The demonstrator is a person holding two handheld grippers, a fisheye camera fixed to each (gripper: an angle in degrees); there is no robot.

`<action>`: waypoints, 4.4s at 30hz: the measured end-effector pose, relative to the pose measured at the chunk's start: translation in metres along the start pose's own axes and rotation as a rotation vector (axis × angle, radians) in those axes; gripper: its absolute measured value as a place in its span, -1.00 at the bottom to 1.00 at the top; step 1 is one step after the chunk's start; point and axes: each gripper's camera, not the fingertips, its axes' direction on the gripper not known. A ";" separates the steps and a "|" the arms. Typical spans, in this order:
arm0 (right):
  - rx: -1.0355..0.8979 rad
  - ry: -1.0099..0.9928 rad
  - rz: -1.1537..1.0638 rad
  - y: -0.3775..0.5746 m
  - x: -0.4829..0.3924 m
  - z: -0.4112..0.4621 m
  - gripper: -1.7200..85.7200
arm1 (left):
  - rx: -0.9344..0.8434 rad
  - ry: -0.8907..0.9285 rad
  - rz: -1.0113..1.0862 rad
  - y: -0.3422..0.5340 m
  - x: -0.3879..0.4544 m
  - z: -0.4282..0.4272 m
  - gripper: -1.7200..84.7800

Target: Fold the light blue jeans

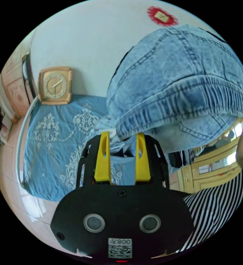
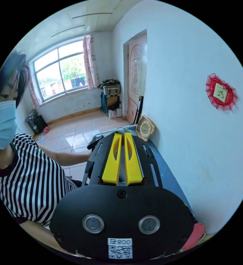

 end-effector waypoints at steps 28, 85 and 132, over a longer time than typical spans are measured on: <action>0.420 0.015 0.252 0.161 0.194 -0.300 -0.93 | 0.581 0.133 0.539 0.106 0.074 -0.457 -0.92; -0.334 -0.160 2.042 0.755 0.308 -0.005 -0.81 | -0.449 0.143 -1.294 0.097 -1.039 -0.425 -0.75; -0.233 -0.098 1.727 0.760 0.411 -0.229 -0.78 | -0.530 0.541 -0.614 -0.239 -1.155 -0.154 -0.68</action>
